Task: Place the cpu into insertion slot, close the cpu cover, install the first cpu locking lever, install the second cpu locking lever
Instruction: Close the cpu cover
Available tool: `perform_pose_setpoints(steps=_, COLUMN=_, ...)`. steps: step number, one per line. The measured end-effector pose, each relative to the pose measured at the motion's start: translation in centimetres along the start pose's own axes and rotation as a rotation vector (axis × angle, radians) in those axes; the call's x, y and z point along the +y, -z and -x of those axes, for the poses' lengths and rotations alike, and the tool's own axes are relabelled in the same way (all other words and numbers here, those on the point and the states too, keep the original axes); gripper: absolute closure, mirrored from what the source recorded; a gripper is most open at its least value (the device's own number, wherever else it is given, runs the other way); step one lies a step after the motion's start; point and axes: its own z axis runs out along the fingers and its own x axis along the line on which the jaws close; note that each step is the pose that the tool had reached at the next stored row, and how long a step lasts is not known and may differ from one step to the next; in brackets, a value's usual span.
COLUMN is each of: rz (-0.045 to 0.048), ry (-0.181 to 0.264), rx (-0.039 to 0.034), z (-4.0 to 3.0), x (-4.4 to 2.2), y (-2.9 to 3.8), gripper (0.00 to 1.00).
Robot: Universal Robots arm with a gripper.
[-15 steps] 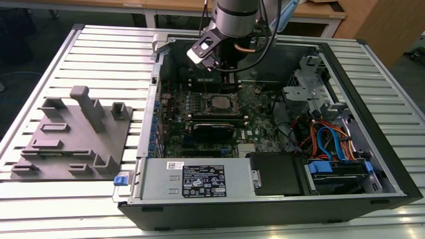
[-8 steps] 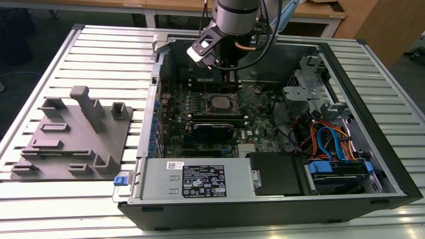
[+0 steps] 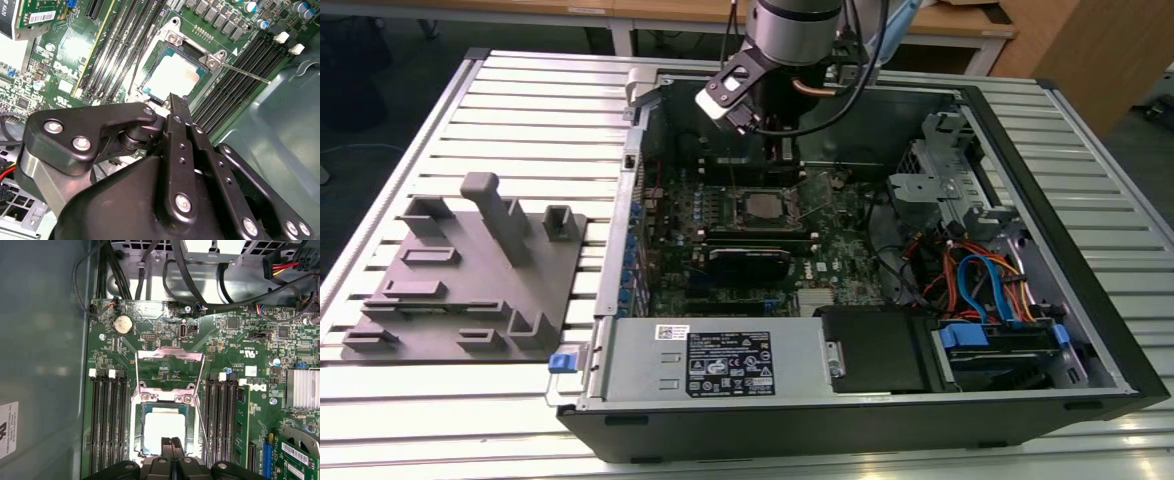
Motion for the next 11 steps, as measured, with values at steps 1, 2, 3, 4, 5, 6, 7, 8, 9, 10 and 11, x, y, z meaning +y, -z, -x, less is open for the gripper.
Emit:
perform_pose_setpoints(steps=1, rz=0.0000, ry=0.000, rx=0.0000, z=0.00, x=0.00, y=0.06, gripper=0.90)
perform_pose_setpoints(steps=2, rz=0.0000, ry=0.000, rx=0.0000, z=0.00, x=0.00, y=0.13, gripper=0.90)
perform_pose_setpoints(steps=3, rz=0.0000, ry=0.000, rx=0.0000, z=0.00, x=0.00, y=0.21, gripper=0.90)
perform_pose_setpoints(steps=4, rz=0.0000, ry=0.000, rx=-0.0001, z=0.00, x=0.00, y=0.29, gripper=0.90)
perform_pose_setpoints(steps=5, rz=0.0000, ry=0.000, rx=0.0000, z=0.00, x=0.01, y=0.38, gripper=0.90)
perform_pose_setpoints(steps=6, rz=0.0000, ry=0.000, rx=0.0000, z=0.00, x=0.01, y=0.47, gripper=0.90)
perform_pose_setpoints(steps=7, rz=0.0001, ry=0.000, rx=0.0000, z=-0.01, x=0.01, y=0.57, gripper=0.90)
perform_pose_setpoints(steps=8, rz=0.0000, ry=0.000, rx=-0.0001, z=0.00, x=0.01, y=0.67, gripper=0.90)
perform_pose_setpoints(steps=9, rz=0.0000, ry=0.000, rx=0.0000, z=-0.01, x=0.01, y=0.76, gripper=0.90)
perform_pose_setpoints(steps=10, rz=0.0000, ry=0.000, rx=-0.0001, z=-0.01, x=0.01, y=0.82, gripper=0.90)
perform_pose_setpoints(steps=11, rz=0.0001, ry=0.000, rx=0.0002, z=-0.01, x=0.01, y=0.84, gripper=0.90)
